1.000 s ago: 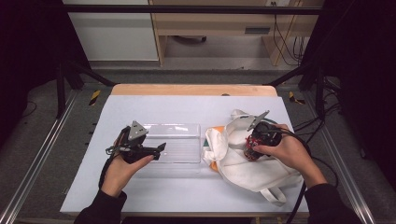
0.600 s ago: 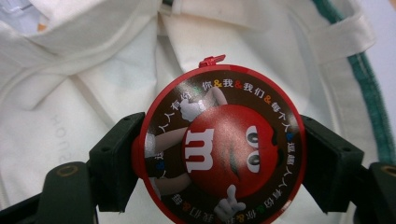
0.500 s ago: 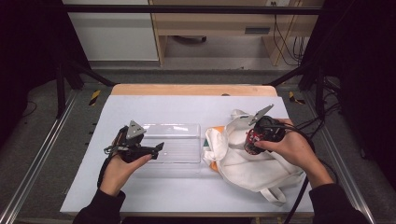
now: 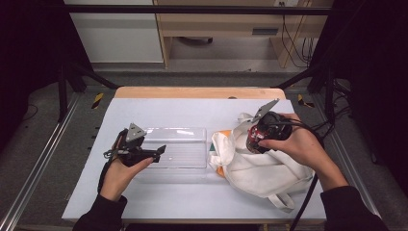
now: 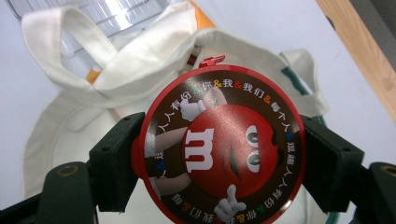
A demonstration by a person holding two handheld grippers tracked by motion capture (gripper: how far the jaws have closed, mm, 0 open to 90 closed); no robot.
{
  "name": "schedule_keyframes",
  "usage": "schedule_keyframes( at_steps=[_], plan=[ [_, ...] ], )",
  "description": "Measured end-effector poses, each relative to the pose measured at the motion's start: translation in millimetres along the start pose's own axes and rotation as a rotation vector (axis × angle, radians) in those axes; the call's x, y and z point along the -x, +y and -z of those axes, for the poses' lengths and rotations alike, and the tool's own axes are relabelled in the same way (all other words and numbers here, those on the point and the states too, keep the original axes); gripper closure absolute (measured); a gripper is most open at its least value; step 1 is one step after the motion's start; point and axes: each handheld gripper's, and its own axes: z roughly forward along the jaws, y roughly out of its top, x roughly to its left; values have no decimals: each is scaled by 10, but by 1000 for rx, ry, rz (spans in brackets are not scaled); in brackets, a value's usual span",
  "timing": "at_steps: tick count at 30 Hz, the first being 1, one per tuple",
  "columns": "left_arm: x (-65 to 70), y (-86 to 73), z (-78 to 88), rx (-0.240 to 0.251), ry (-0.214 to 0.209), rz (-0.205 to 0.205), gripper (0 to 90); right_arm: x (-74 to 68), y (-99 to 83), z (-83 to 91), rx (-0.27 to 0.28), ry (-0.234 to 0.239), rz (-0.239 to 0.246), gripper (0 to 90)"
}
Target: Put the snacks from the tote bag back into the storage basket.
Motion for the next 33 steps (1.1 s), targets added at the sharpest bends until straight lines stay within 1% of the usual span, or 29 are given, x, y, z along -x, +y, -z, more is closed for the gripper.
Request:
schedule_keyframes(
  at_steps=[2, 3, 4, 5, 10, 15, 19, 27, 33],
  plan=[
    [-20, -9, 4, -2, 1, 7, 71, -4, 48, 16, 5, 1, 8, 241],
    [-26, -12, 11, -9, 9, 11, 71, -7, 73, 24, 9, 6, 9, 241],
    [-44, -15, 8, -3, 0, 8, 71, -11, 90, 30, 10, 8, 14, 241],
    [-56, -18, 19, -7, 11, 19, 71, -20, 120, 39, 13, 9, 22, 241],
    [-119, -34, 42, -5, 21, 32, 71, -53, 237, 68, 26, 14, 50, 241],
    [-155, -48, 53, -7, 23, 36, 72, -78, 319, 73, 36, 18, 55, 241],
    [-191, -48, 67, -2, 29, 48, 74, -73, 351, 51, 36, 26, 62, 241],
    [-219, -25, 107, 8, 35, 52, 75, -80, 389, 50, 48, 43, 54, 241],
    [-266, -38, 124, 8, 47, 59, 74, -89, 459, 42, 59, 49, 74, 241]
  ],
)
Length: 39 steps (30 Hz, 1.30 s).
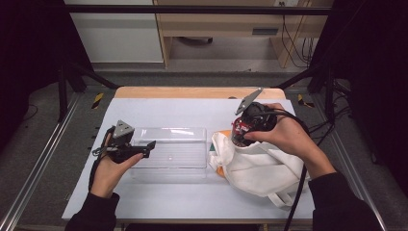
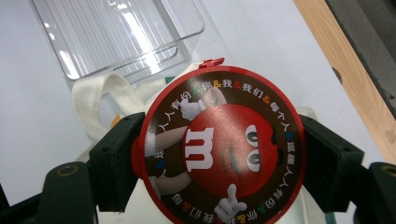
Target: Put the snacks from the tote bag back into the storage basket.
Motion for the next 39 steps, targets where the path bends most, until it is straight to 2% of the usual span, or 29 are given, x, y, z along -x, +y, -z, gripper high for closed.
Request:
schedule_keyframes(
  at_steps=[10, 17, 26, 39],
  plan=[
    [-107, -15, 46, 9, 14, 30, 74, -7, 123, -82, 11, 14, 10, 241],
    [-136, 7, 107, 20, 22, 19, 73, 21, 224, -156, 25, 23, 13, 241],
    [-214, -45, 91, 0, 24, 37, 72, 5, 341, -245, 36, 24, 19, 241],
    [-207, -52, 76, -5, 23, 36, 70, 9, 397, -306, 43, 27, 20, 241]
  ],
)
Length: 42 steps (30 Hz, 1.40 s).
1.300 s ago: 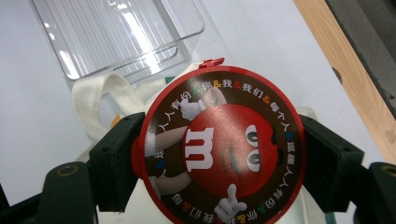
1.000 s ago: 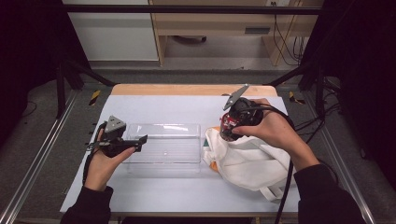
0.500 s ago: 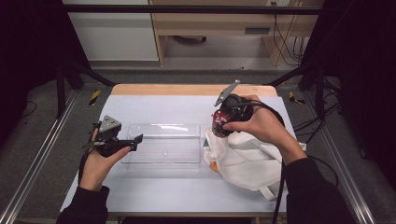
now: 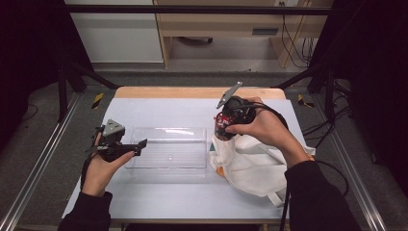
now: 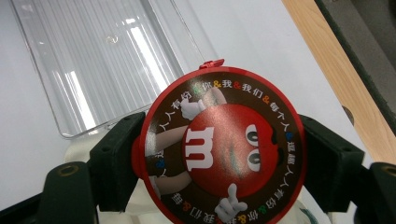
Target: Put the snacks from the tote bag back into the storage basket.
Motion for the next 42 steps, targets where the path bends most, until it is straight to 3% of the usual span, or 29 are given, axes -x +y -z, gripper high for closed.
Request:
schedule_keyframes(
  at_steps=[42],
  plan=[
    [-129, -13, 64, 22, 10, 25, 61, -182, 214, -223, 13, 47, 62, 241]
  ],
)
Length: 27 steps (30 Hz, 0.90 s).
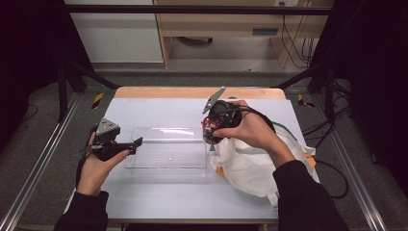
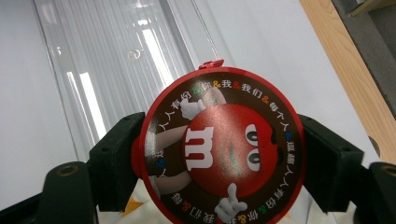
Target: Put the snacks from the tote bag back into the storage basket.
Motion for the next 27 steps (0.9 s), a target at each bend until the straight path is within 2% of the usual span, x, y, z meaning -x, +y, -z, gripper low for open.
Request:
schedule_keyframes(
  at_steps=[5, 6, 17, 27],
  plan=[
    [-31, -10, 6, 1, 3, 7, 61, -12, 38, -38, 18, 5, 6, 241],
    [-35, -10, 11, 0, 2, 9, 61, -7, 45, -47, 23, 7, 21, 242],
    [-89, -19, 27, -1, 12, 15, 61, -34, 139, -169, 60, 50, 41, 242],
    [-152, -36, 45, -1, 16, 32, 60, -59, 189, -261, 68, 70, 58, 242]
  ],
)
